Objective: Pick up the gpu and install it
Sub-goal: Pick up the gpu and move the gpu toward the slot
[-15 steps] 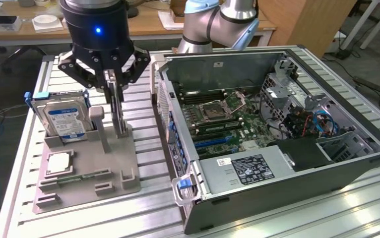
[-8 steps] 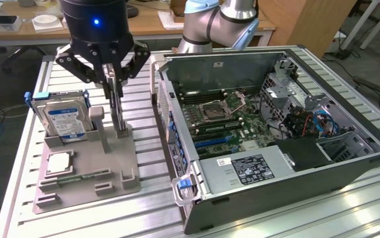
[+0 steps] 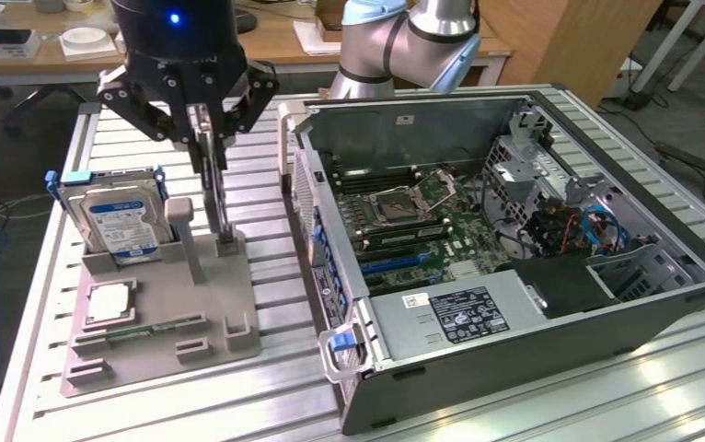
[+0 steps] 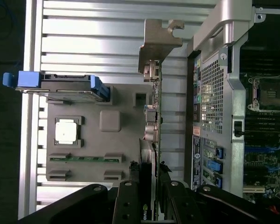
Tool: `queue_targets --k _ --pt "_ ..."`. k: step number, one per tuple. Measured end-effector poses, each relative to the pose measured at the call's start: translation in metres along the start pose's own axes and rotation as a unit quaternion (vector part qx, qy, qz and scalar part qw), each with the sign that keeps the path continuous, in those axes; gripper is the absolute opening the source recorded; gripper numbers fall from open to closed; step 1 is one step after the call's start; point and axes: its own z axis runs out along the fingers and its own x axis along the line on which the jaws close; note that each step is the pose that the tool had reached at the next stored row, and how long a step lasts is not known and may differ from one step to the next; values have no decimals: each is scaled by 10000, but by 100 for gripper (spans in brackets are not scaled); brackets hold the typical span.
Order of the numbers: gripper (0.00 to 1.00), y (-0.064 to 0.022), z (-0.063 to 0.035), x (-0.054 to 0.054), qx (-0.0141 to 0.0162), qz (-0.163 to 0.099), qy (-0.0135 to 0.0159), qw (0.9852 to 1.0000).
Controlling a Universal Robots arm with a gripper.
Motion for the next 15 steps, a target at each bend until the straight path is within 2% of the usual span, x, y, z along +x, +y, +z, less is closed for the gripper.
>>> queue_targets --k 15 --pt "26 22 -253 -4 -24 1 -1 10000"
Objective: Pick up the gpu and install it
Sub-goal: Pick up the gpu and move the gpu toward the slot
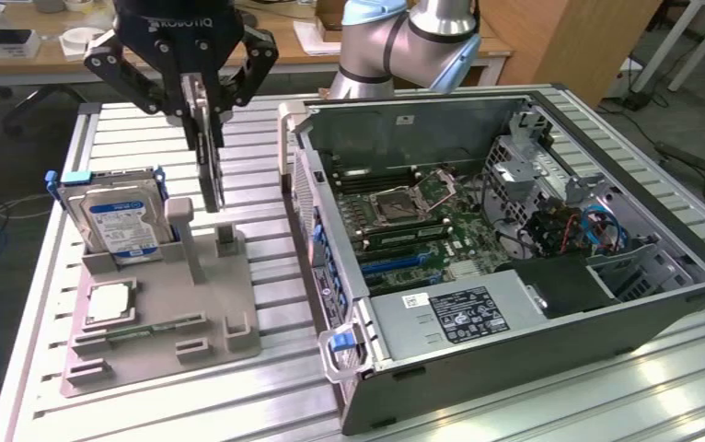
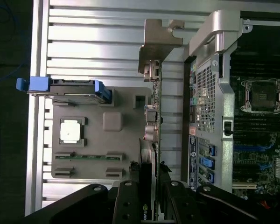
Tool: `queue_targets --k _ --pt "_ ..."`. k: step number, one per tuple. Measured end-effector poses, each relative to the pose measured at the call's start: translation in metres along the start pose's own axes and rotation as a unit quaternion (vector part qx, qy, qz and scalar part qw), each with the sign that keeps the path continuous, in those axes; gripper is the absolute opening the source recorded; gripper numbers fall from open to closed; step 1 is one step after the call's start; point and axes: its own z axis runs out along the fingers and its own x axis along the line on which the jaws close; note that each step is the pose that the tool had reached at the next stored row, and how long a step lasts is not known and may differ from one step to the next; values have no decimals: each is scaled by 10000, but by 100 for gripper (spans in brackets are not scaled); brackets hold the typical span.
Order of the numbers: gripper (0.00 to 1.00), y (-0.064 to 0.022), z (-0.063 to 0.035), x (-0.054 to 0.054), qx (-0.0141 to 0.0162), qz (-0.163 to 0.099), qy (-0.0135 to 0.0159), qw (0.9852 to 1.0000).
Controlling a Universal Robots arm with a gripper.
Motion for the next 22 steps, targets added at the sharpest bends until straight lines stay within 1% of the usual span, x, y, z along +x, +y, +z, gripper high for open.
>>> queue_targets --k 7,9,12,15,16,18,22 --pt "26 12 -124 -2 -4 0 0 10000" --pt "26 12 -130 -3 -12 0 0 10000" --pt "26 12 -131 -3 -9 0 0 10000" --pt "26 12 -130 -3 35 -1 0 10000" --pt "26 12 -131 -3 56 -1 1 10000" --pt "26 12 -131 -2 104 -2 2 9999" --pt "26 10 -131 -3 212 -3 2 9998"
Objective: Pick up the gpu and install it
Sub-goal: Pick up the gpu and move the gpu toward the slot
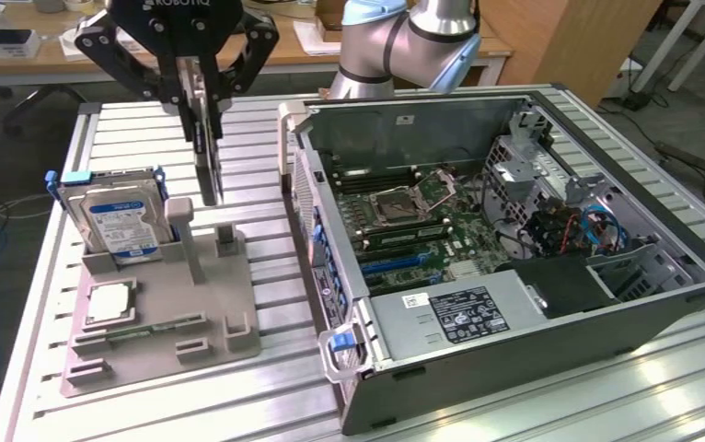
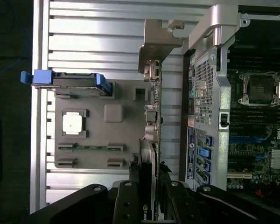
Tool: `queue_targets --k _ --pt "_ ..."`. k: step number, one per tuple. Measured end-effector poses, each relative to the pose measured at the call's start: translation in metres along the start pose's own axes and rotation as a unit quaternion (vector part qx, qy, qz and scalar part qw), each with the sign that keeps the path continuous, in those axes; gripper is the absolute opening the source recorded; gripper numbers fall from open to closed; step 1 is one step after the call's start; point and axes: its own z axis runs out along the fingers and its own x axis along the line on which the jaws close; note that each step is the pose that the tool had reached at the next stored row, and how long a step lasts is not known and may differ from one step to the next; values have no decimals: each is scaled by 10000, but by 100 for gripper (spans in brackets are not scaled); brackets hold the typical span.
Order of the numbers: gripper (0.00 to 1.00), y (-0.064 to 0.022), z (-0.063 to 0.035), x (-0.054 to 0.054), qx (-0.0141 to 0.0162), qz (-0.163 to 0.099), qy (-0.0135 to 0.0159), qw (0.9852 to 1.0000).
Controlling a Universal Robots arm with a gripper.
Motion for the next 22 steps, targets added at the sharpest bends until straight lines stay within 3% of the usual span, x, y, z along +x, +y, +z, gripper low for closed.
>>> queue_targets --k 2,3,12,22 --pt "26 -5 0 0 38 -1 0 10000" --pt "26 -6 -1 0 42 -1 1 10000" --pt "26 -9 0 -60 43 -1 1 10000" --pt "26 -11 4 -245 43 -1 1 10000"
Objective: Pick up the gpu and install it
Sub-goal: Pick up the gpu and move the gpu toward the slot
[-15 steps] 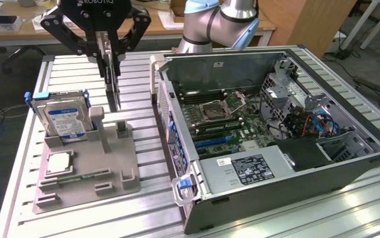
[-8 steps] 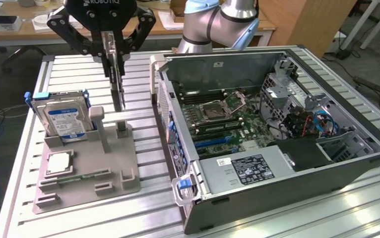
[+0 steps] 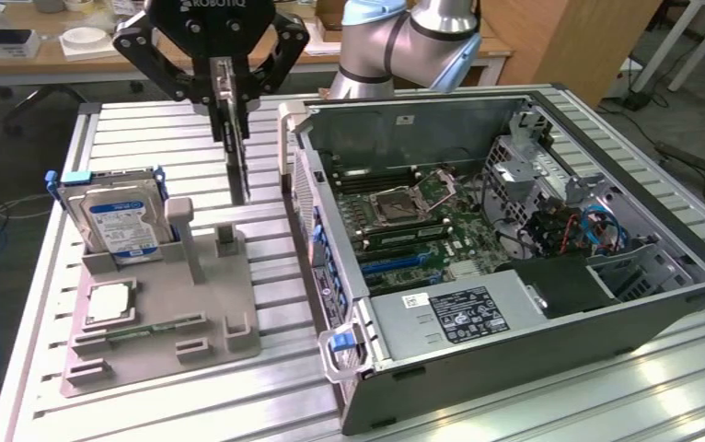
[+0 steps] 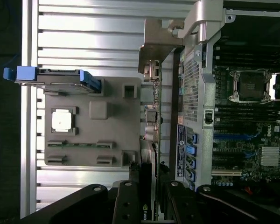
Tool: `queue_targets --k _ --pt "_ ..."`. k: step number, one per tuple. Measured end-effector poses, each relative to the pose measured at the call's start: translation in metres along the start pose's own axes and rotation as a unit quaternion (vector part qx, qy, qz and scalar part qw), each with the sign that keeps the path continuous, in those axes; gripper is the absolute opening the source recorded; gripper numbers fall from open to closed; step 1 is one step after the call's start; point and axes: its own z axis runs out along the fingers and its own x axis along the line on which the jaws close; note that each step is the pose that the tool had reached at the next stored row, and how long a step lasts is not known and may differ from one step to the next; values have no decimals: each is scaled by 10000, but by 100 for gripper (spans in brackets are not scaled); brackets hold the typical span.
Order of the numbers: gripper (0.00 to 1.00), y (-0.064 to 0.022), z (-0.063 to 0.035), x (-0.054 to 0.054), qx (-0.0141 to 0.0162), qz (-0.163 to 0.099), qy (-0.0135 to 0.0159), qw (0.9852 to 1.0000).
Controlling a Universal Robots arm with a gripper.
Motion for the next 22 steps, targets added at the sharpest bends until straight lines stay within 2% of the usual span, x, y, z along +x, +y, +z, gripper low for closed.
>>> queue_targets --k 22 --pt "26 -3 4 -266 0 0 0 10000"
